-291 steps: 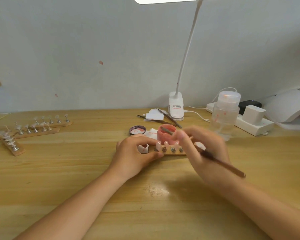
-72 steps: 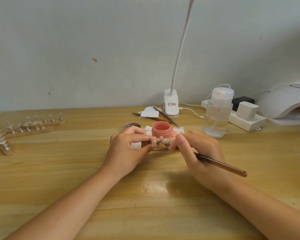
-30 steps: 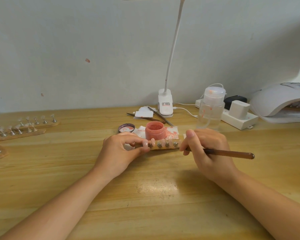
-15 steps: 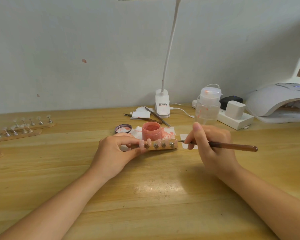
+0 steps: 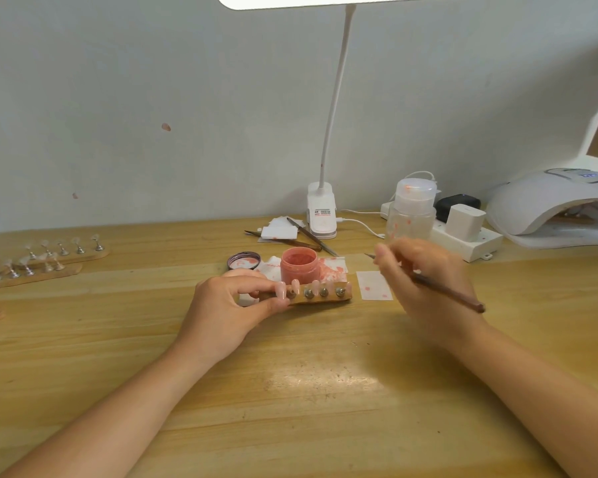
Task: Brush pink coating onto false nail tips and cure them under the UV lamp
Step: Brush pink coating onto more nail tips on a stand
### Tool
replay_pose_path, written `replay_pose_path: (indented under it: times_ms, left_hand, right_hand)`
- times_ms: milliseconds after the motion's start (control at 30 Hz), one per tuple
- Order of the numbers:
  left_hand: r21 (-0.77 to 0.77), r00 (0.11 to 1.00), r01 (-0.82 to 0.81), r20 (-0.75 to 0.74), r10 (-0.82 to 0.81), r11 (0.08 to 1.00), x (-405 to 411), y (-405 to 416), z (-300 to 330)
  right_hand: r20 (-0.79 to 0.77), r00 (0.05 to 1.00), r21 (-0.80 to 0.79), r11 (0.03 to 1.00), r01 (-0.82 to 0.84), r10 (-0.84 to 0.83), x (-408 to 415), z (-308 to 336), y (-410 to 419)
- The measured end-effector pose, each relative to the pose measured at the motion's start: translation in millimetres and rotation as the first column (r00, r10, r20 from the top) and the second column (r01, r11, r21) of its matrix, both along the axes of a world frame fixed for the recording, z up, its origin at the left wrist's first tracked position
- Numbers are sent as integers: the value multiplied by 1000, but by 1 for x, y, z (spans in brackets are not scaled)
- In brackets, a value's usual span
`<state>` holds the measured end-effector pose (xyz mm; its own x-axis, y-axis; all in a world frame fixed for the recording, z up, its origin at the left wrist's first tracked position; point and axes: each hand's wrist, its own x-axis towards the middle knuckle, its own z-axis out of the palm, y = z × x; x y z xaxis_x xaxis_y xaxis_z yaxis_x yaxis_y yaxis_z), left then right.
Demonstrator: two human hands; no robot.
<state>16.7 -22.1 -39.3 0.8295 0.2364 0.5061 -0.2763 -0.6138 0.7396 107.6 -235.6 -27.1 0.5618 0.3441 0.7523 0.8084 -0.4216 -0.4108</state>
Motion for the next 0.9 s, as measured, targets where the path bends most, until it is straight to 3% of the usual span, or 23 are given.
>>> replay_pose_path:
  times_ms: [100, 167, 433, 500, 633, 767, 900]
  left_hand:
    - [13, 1000, -1, 23, 0, 1000, 0, -1, 0]
    - [18, 999, -5, 35, 4, 1000, 0, -1, 0]
    - [20, 996, -82, 48, 81, 996, 0, -1, 0]
    - [3, 994, -104, 39, 103, 995, 0, 0, 0]
    - [-36, 992, -120, 37, 122, 992, -1, -2, 2]
    - [-91, 990, -135, 27, 138, 987, -3, -3, 5]
    - [-91, 993, -119, 14, 120, 989, -4, -3, 5]
  right_hand:
    - [42, 988, -359, 921, 153, -148, 2, -1, -3]
    - [8, 977, -504, 843, 187, -212, 4, -1, -4]
    - [37, 980, -643, 746, 173, -195, 6, 2, -3]
    - [24, 985, -640, 754, 147, -171, 9, 0, -2]
    - [-115, 990, -493, 870, 19, -86, 8, -2, -1]
    - [-249, 968, -448, 889, -95, -22, 4, -4, 0]
    - [-283, 959, -408, 900, -153, 35, 1, -4, 6]
